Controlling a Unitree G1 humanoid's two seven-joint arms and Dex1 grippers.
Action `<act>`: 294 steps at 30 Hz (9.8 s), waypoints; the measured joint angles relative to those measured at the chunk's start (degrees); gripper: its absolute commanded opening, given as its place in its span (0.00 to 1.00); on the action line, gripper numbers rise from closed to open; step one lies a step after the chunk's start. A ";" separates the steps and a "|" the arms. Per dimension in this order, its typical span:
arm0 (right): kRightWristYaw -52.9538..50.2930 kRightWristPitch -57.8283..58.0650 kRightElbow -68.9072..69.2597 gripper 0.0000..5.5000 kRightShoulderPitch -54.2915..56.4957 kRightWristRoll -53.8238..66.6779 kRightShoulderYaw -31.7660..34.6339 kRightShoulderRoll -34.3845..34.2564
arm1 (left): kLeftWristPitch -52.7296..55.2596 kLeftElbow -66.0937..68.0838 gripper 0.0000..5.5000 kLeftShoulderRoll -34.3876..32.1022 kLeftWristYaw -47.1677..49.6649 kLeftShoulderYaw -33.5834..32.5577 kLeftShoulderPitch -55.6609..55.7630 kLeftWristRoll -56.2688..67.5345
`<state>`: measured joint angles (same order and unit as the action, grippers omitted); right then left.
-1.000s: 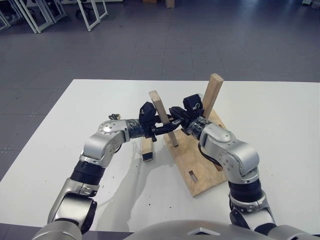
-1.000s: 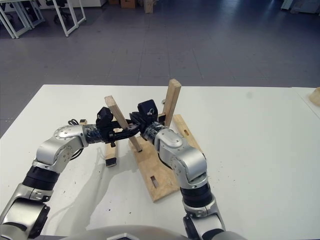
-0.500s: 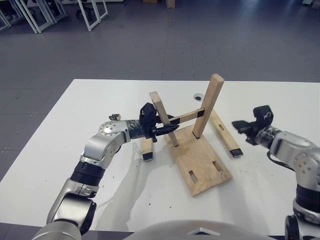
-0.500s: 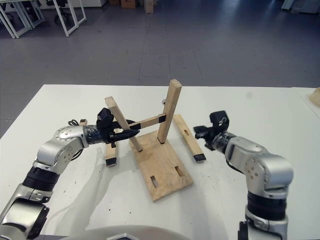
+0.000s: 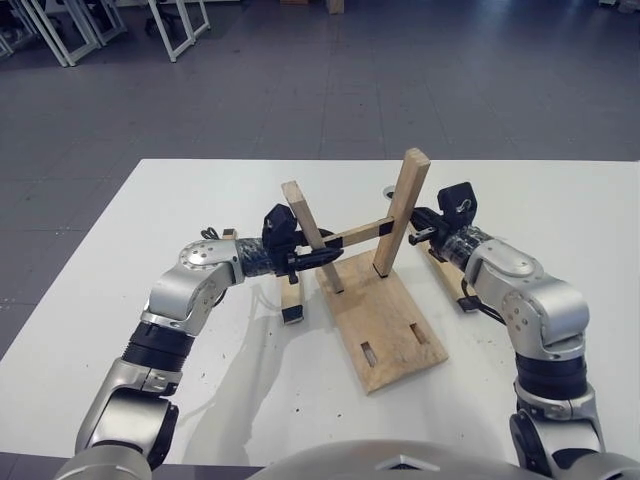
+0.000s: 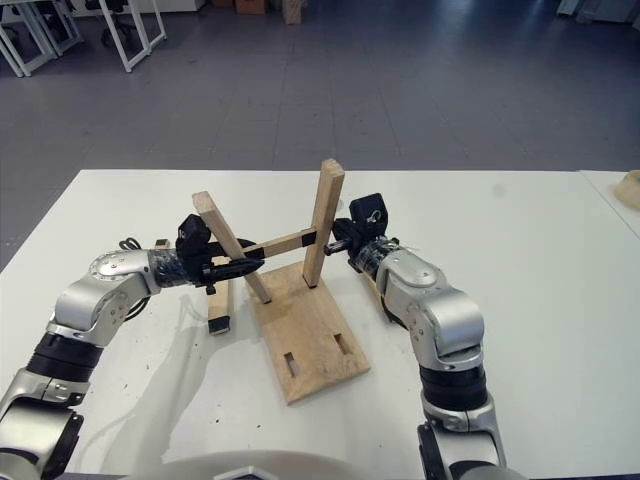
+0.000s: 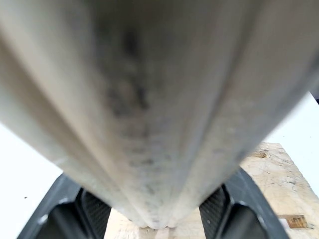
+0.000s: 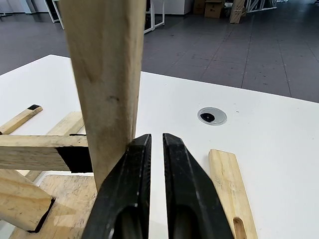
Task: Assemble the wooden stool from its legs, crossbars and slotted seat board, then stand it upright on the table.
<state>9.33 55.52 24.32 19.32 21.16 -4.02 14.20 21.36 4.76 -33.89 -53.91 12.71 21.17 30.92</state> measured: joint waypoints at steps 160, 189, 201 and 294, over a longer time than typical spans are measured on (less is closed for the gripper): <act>-4.34 16.83 8.06 0.40 3.28 36.46 21.03 -6.04 | -15.16 -40.49 0.24 25.52 55.41 -18.64 -27.52 -30.88; -14.63 6.94 -15.06 0.19 24.47 62.71 16.21 -5.25 | -11.80 -40.91 0.24 23.62 39.11 -1.04 -21.02 -26.06; -12.41 6.17 -16.36 0.07 24.45 62.90 14.70 -3.29 | -9.78 -40.97 0.44 22.85 37.65 -1.05 -21.69 -22.14; -9.55 -65.35 -18.13 0.07 -30.81 -16.79 9.44 -8.54 | -1.69 -33.28 0.63 21.35 38.51 0.09 -32.31 -23.83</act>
<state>-0.22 -9.82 6.19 -11.48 4.37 5.41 5.66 19.67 -28.52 -12.54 -15.40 12.80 -11.14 7.09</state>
